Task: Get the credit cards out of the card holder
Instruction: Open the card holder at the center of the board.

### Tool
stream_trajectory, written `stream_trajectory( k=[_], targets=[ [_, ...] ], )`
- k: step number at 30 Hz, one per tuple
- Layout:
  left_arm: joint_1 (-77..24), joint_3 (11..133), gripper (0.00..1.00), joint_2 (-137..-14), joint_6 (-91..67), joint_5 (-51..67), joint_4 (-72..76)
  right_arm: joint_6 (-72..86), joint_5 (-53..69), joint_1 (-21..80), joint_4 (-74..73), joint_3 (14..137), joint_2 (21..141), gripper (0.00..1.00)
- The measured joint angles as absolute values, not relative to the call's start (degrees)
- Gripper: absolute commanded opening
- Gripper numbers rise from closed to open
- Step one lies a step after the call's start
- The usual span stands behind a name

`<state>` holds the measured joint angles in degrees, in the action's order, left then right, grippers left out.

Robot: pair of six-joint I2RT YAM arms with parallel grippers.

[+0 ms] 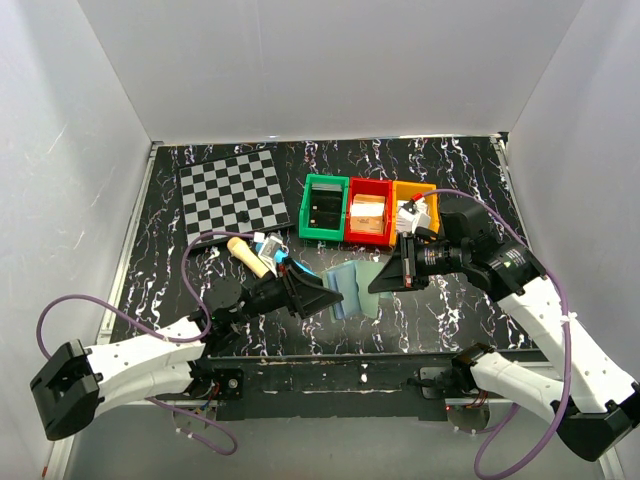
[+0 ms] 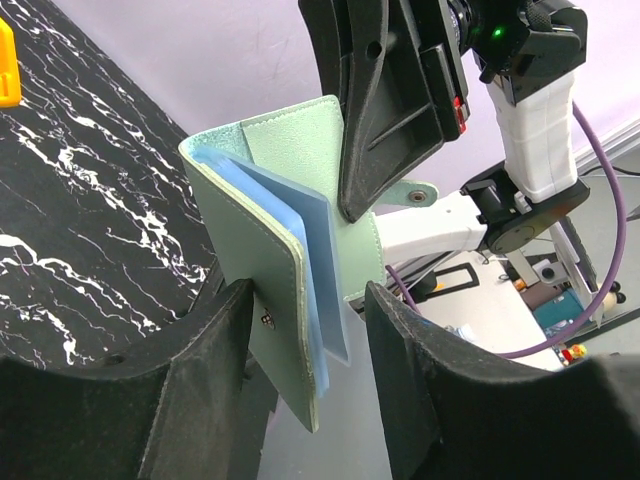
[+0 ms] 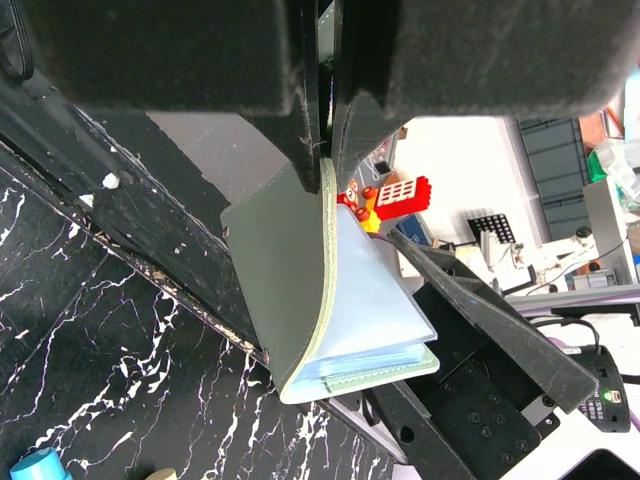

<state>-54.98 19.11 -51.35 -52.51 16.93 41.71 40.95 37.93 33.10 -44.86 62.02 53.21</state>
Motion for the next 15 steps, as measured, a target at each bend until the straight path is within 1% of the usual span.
stream_trajectory(
  k=[2,4,6,8,10,15],
  targets=[
    [-55.0,19.1,0.52,-51.4,-52.6,17.0,41.8,40.9,37.9,33.1,-44.8,62.0,53.2,0.01],
    [-55.0,19.1,0.50,-51.4,-52.6,17.0,42.2,40.9,37.9,33.1,-44.8,62.0,53.2,0.01],
    [-55.0,19.1,0.45,-51.0,-52.6,17.1,42.1,40.9,38.0,33.1,-44.6,61.6,53.1,0.01],
    [-55.0,19.1,0.37,-50.5,-52.6,17.2,42.0,41.0,38.2,33.1,-44.3,61.0,53.0,0.01],
    [-55.0,19.1,0.32,-49.9,-52.5,17.2,42.0,41.0,38.2,33.1,-44.3,60.8,53.0,0.01],
    [-55.0,19.1,0.25,-49.3,-52.4,17.3,42.3,41.0,38.6,33.1,-43.5,60.6,53.0,0.01]
  ],
)
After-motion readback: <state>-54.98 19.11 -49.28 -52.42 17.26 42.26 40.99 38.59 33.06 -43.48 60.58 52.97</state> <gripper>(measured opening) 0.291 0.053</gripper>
